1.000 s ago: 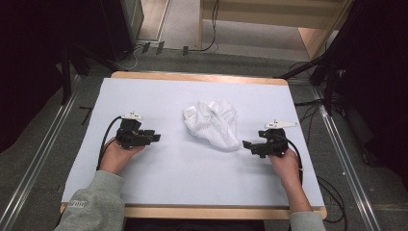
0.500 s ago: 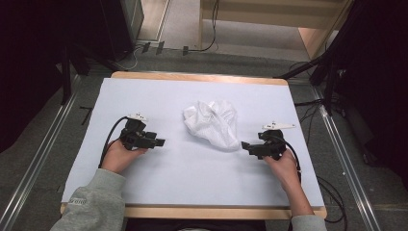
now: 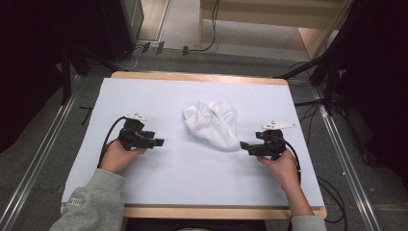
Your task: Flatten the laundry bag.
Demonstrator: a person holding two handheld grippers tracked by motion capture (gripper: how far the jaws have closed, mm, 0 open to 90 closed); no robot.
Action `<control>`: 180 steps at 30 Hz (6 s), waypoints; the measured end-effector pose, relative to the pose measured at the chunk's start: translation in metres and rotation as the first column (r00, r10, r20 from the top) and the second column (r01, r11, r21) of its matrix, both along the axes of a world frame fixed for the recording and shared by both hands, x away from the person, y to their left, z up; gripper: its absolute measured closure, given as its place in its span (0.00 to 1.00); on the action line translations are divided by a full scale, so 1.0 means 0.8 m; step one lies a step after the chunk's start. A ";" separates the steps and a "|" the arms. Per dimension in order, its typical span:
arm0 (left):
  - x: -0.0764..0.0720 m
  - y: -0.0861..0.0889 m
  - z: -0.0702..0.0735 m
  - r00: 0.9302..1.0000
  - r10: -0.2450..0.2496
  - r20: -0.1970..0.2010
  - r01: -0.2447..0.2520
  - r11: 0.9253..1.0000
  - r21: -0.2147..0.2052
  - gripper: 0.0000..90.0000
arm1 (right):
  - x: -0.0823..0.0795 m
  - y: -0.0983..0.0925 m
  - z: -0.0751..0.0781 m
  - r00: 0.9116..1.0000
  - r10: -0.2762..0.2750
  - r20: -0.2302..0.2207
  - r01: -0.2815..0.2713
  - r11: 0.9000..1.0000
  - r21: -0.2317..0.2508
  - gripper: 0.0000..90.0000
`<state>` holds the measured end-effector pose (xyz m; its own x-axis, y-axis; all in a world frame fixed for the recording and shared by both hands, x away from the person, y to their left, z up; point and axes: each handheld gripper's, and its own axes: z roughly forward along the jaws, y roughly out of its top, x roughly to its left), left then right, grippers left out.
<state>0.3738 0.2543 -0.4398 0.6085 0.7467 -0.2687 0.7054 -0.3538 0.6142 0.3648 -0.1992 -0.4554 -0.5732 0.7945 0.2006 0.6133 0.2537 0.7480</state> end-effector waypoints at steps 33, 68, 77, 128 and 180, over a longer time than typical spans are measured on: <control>-0.020 0.002 0.008 1.000 -0.002 -0.010 0.002 1.000 -0.021 0.43 | 0.013 0.034 0.034 0.999 0.047 -0.020 -0.047 0.999 -0.004 0.53; -0.046 0.031 0.009 0.998 0.055 0.008 -0.055 0.998 -0.017 0.42 | 0.087 0.105 0.050 0.996 0.088 -0.034 -0.088 0.996 -0.021 0.65; -0.050 0.036 0.008 0.998 0.068 0.009 -0.068 0.997 -0.019 0.42 | 0.102 0.119 0.045 0.995 0.085 -0.042 -0.086 0.996 -0.016 0.70; -0.035 0.025 0.016 0.998 0.056 0.021 -0.054 0.997 -0.058 0.42 | -0.047 0.143 0.041 0.938 0.344 -0.041 -0.344 0.939 -0.014 0.98; 0.031 -0.034 -0.007 1.000 -0.012 -0.001 0.012 1.000 -0.005 0.45 | -0.035 0.083 0.031 0.982 0.185 -0.044 -0.186 0.982 -0.024 0.88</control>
